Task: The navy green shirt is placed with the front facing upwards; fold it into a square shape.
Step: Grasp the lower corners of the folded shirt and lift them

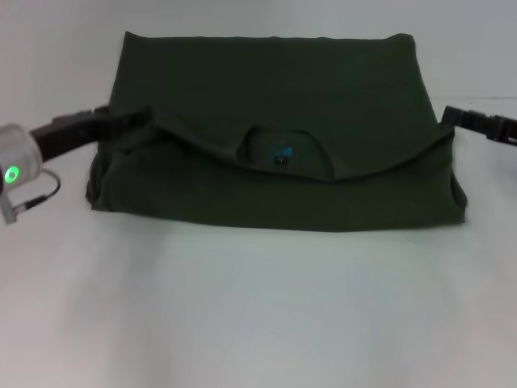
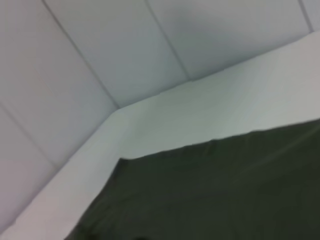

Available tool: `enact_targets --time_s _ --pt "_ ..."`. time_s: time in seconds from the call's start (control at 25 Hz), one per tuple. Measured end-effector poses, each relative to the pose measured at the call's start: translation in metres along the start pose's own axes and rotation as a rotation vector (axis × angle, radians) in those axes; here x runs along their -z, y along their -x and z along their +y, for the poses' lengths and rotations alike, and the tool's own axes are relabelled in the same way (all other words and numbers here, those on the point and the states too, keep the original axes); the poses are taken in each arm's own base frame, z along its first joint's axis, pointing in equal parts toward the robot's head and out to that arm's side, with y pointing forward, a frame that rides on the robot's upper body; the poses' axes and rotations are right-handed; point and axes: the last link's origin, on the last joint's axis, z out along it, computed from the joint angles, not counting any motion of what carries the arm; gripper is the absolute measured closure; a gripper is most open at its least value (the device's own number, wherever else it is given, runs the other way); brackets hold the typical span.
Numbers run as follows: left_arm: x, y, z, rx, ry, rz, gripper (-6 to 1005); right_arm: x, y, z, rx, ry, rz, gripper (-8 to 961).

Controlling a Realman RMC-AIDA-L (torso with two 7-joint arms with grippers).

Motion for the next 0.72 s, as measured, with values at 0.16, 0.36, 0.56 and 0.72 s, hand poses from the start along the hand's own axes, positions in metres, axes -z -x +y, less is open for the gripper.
enact_targets --time_s 0.16,0.36,0.56,0.72 --pt "0.013 0.014 -0.009 -0.047 -0.023 -0.037 132 0.016 -0.008 0.001 -0.064 0.057 0.022 263" --pt "0.026 0.033 -0.019 -0.103 -0.057 -0.097 135 0.025 -0.009 -0.002 -0.122 0.062 0.016 265" --pt "0.032 0.047 -0.025 -0.16 -0.08 -0.155 136 0.026 -0.009 -0.004 -0.133 0.05 0.01 266" --pt "0.038 0.055 -0.028 -0.2 -0.088 -0.178 136 0.023 -0.01 -0.003 -0.133 0.053 0.009 266"
